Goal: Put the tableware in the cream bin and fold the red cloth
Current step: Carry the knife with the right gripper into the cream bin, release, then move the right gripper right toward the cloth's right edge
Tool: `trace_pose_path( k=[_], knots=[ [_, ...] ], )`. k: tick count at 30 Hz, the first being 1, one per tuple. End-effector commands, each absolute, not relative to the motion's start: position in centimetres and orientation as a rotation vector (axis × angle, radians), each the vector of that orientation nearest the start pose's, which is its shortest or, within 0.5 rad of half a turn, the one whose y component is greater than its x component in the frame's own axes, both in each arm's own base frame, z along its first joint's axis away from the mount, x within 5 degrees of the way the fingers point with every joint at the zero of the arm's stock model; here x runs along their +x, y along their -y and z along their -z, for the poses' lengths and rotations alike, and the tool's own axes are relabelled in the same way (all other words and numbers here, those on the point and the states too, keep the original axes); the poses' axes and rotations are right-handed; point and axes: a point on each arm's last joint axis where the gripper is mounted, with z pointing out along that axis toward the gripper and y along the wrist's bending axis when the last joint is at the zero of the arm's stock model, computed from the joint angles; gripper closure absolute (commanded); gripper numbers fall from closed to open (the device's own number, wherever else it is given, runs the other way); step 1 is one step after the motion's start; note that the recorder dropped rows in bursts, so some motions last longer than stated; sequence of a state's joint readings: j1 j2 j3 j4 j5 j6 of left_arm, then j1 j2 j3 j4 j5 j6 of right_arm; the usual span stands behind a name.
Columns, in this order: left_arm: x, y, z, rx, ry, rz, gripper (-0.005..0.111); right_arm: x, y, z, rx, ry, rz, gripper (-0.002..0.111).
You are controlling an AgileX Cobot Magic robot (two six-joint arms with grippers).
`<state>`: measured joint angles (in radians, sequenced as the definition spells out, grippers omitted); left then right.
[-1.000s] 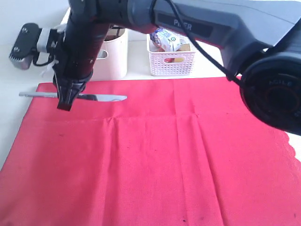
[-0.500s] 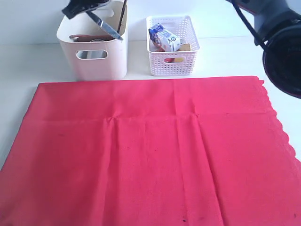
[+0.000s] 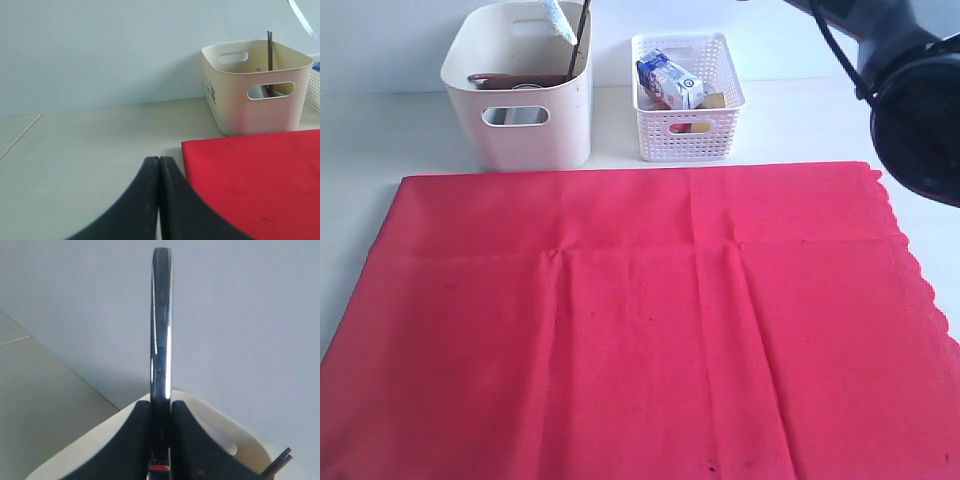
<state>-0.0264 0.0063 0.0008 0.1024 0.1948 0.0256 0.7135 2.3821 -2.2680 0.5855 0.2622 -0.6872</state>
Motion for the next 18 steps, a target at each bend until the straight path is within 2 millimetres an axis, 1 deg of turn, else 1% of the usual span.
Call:
trace_pose_path(
  k=[1, 5, 8, 10, 12, 14, 15, 18],
  knots=[
    [5.6, 0.0, -19.6, 0.111, -1.673, -0.081, 0.106, 43.2, -38.4, -27.2, -0.755, -1.63, -0.55, 0.108],
    [5.6, 0.0, -19.6, 0.111, -1.673, -0.081, 0.106, 43.7, -38.8, -25.5, -0.745, -1.65, -0.557, 0.108],
    [5.6, 0.0, -19.6, 0.111, -1.673, -0.081, 0.106, 43.9, -38.9, -24.8, -0.704, -1.673, -0.592, 0.108],
    [5.6, 0.0, -19.6, 0.111, -1.673, -0.081, 0.106, 43.9, -39.0, -24.4, -0.729, -1.668, -0.571, 0.108],
    [5.6, 0.0, -19.6, 0.111, -1.673, -0.081, 0.106, 43.6, -39.5, -23.9, -0.791, -1.643, -0.533, 0.107],
    [5.6, 0.0, -19.6, 0.111, -1.673, -0.081, 0.106, 43.2, -40.3, -23.4, -0.802, -1.611, -0.504, 0.096],
    [5.6, 0.0, -19.6, 0.111, -1.673, -0.081, 0.106, 43.2, -40.4, -23.5, -0.788, -1.589, -0.487, 0.09],
    [5.6, 0.0, -19.6, 0.111, -1.673, -0.081, 0.106, 42.7, -40.9, -23.8, -0.8, -1.572, -0.484, 0.065]
  ],
)
